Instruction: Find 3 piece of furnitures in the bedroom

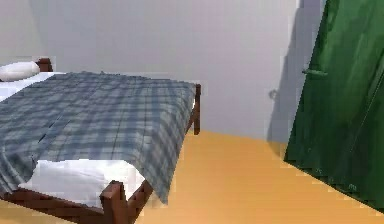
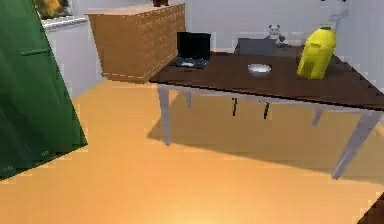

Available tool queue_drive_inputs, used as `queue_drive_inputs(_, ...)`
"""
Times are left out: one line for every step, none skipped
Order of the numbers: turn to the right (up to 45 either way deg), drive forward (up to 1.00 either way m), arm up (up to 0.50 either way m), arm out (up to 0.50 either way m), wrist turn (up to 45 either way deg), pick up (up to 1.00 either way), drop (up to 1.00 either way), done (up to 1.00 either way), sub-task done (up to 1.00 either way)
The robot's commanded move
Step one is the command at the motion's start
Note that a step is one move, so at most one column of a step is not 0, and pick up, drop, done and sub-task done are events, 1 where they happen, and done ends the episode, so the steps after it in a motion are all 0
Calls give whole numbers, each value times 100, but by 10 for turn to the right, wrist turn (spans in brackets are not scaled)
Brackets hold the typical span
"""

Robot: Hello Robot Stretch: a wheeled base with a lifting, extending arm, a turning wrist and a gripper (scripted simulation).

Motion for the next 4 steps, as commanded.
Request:
queue_drive_inputs(-390, 0, 0, 0, 0, 0, 0, 0, 0)
queue_drive_inputs(0, 5, 0, 0, 0, 0, 0, 0, 0)
queue_drive_inputs(0, 0, 0, 0, 0, 0, 0, 0, 100)
queue_drive_inputs(450, 0, 0, 0, 0, 0, 0, 0, 0)
